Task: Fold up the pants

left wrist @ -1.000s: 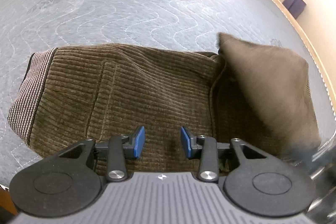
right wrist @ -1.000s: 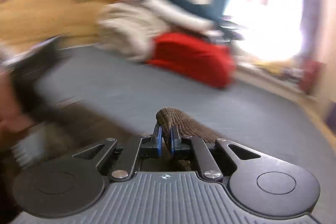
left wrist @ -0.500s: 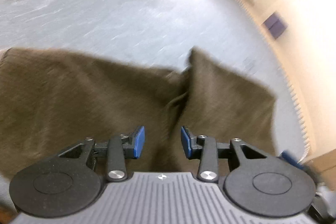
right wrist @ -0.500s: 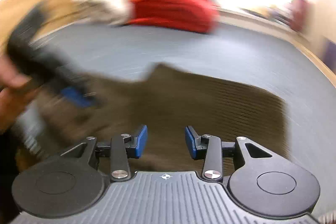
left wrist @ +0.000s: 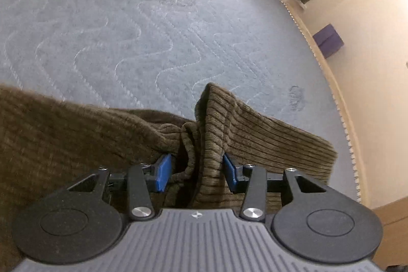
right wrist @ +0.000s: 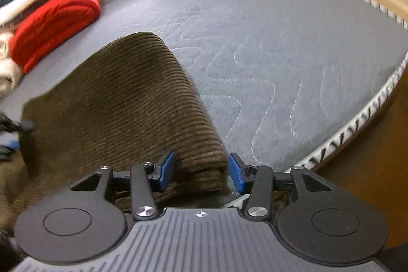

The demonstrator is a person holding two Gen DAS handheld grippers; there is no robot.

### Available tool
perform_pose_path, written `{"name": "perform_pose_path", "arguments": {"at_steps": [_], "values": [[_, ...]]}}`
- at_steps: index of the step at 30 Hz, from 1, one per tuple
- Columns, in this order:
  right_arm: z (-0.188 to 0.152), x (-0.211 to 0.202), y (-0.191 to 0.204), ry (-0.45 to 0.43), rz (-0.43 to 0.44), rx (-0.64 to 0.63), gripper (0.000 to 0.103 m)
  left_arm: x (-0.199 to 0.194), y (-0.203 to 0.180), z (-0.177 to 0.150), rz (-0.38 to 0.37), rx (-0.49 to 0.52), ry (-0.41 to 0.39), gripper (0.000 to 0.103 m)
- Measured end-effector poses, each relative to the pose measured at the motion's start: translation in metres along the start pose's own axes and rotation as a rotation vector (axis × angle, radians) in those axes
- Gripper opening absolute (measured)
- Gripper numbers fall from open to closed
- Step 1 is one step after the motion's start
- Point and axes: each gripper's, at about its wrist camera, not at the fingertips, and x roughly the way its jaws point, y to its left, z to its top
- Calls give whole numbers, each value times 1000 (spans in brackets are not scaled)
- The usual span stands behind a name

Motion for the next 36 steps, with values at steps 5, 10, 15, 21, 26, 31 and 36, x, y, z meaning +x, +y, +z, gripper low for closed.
{"name": "perform_pose_path", "arguments": {"at_steps": [5,10,15,21,26,31,36], "values": [[5,7,-5,-4,52,43,50,-40,-15,5,-53,69,-131,15],[3,15,6,2,75,0,51,-16,18,4,114,-31,4,25],[2,25,13,27,38,-2,52,-48,6,-1,226,25,-114,48],[5,32,8,40,42,95,53,-66,-21,-36,84,263,-14,26],[5,31,11,41,33,121,52,-29,-18,-91,183,506,219,36],[4,28,19,12,-8,109,40,-45,-20,-94,218,478,158,38],[2,21,30,-28,-28,58,34,-51,-36,-82,232,496,98,38]]}}
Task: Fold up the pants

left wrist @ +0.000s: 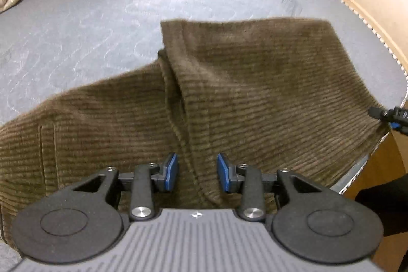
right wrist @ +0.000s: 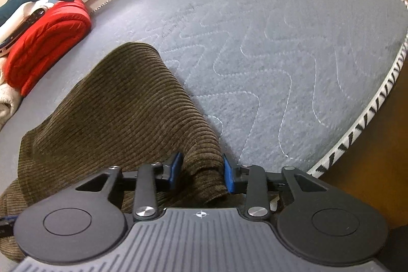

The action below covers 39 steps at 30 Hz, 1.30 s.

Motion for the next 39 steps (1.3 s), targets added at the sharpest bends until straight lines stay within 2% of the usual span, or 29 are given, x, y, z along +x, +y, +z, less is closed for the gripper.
{"name": "perform_pose_path", "arguments": {"at_steps": [9,22,28,32,34,37,39], "values": [[-1,-15,16,-67,6,-112,30,-2,1,11,-16,-22,-23,38],[-2,-12,23,-74,-14,-172,29,2,-9,14,-25,-2,-17,39],[-3,-20,36,-115,-21,-244,28,3,-15,15,-35,9,-18,39],[-9,-32,57,-174,-15,-359,26,2,-20,17,-51,14,-24,39],[-15,-42,71,-204,4,-427,26,1,-20,19,-90,-10,-27,39],[-28,-58,98,-257,37,-569,25,-10,-16,25,-244,-100,-65,51],[-40,-66,116,-283,55,-661,25,-24,-15,31,-373,-159,-119,77]]}}
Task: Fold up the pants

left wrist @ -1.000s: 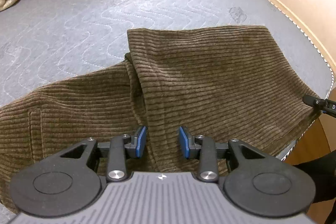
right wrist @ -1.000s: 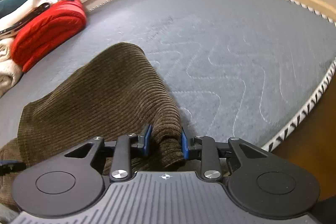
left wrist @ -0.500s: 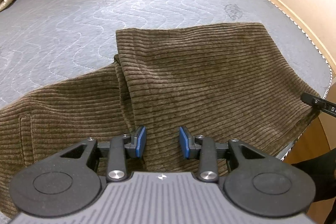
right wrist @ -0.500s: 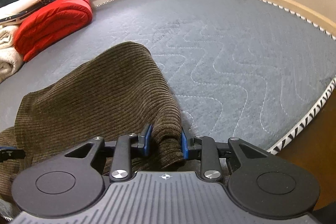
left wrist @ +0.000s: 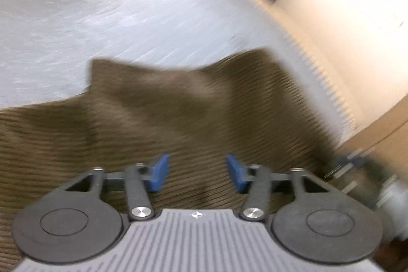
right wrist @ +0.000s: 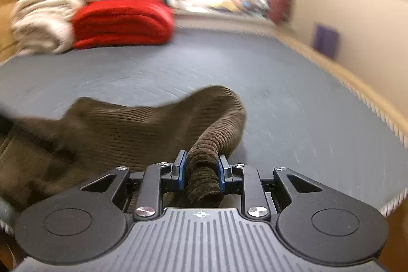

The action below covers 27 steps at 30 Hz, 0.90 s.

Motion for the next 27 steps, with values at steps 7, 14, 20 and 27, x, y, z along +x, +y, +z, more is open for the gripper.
{"name": "perform_pose_path", "arguments": {"at_steps": [7,14,20,27], "values": [[2,-16,62,-58,122,-225,24,-17,-30,11,-194,27,-103,92],[-7,-25,103,-100,236,-405,24,7,-10,16,20,-4,-16,25],[11,-28,108,-92,352,-410,32,-26,32,22,102,-43,-39,18],[76,-23,64,-116,697,15,55,-140,116,9,249,-131,-173,17]]}}
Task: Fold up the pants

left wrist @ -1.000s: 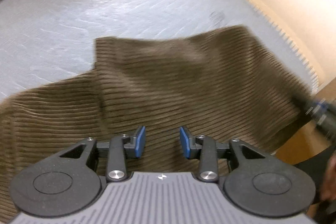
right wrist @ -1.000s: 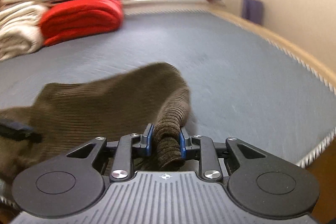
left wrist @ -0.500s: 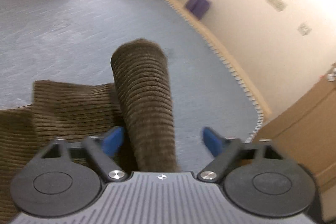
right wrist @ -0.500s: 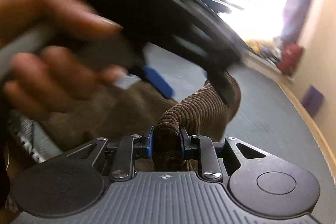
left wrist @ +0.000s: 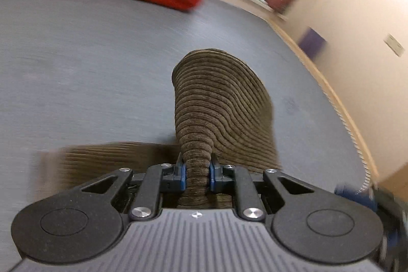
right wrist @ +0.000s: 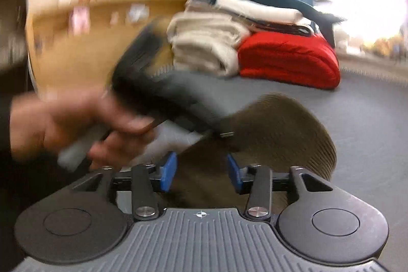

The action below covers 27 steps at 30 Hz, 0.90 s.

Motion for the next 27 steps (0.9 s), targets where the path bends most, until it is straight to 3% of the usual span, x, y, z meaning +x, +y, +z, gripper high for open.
{"name": "perform_pose_path", "arguments": {"at_steps": [2,5,7,8,9,13,19,23,25,27], "values": [[2,20,-21,48,-58,87,56,-20,36,-5,66,-19,-16,18],[-7,67,-42,213,-170,190,56,-29,89,-13,177,-110,-17,32],[-18,95,-50,307,-189,268,56,-32,120,-19,245,-184,-38,59],[-23,105,-52,336,-177,309,56,-34,134,-22,243,-223,-44,79],[-27,117,-54,366,-158,355,58,-34,148,-24,220,-268,-45,88],[-43,147,-57,416,-154,492,74,-9,179,-28,164,-405,31,89],[-64,171,-62,453,-73,675,83,53,188,-34,10,-439,142,94],[-69,181,-69,454,-42,689,81,78,184,-35,-18,-418,152,95],[-65,184,-69,450,-43,665,71,88,181,-30,-21,-415,155,91],[-60,184,-67,439,-44,633,61,98,171,-22,-34,-397,154,72]]}}
